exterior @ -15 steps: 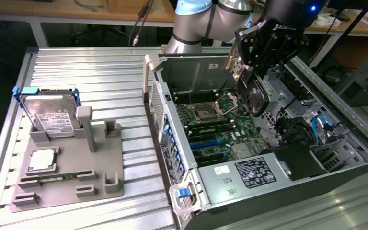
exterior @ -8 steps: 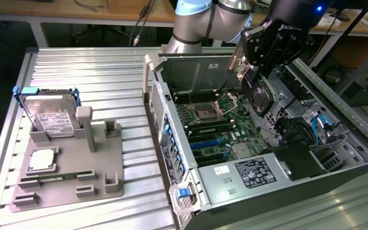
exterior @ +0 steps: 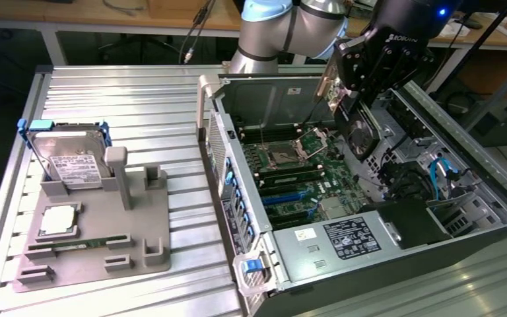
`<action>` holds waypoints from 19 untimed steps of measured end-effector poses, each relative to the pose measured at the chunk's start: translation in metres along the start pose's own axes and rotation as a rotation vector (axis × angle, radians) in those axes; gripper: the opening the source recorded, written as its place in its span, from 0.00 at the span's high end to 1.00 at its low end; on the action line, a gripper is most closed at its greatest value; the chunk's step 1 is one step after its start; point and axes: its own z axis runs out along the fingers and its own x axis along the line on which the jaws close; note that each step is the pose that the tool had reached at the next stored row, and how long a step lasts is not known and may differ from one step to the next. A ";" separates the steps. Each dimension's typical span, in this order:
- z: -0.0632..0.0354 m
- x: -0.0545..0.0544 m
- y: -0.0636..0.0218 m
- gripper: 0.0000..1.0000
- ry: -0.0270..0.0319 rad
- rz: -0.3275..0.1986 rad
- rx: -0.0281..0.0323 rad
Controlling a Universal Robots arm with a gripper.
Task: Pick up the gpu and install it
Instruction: 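Insert the gpu into the slot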
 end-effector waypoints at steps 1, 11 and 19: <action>0.0000 0.000 0.0000 0.73 0.0000 -0.001 0.0000; 0.0000 0.000 0.0000 0.73 0.0009 -0.022 -0.0003; 0.0000 0.000 0.0000 0.73 0.0016 -0.041 -0.0006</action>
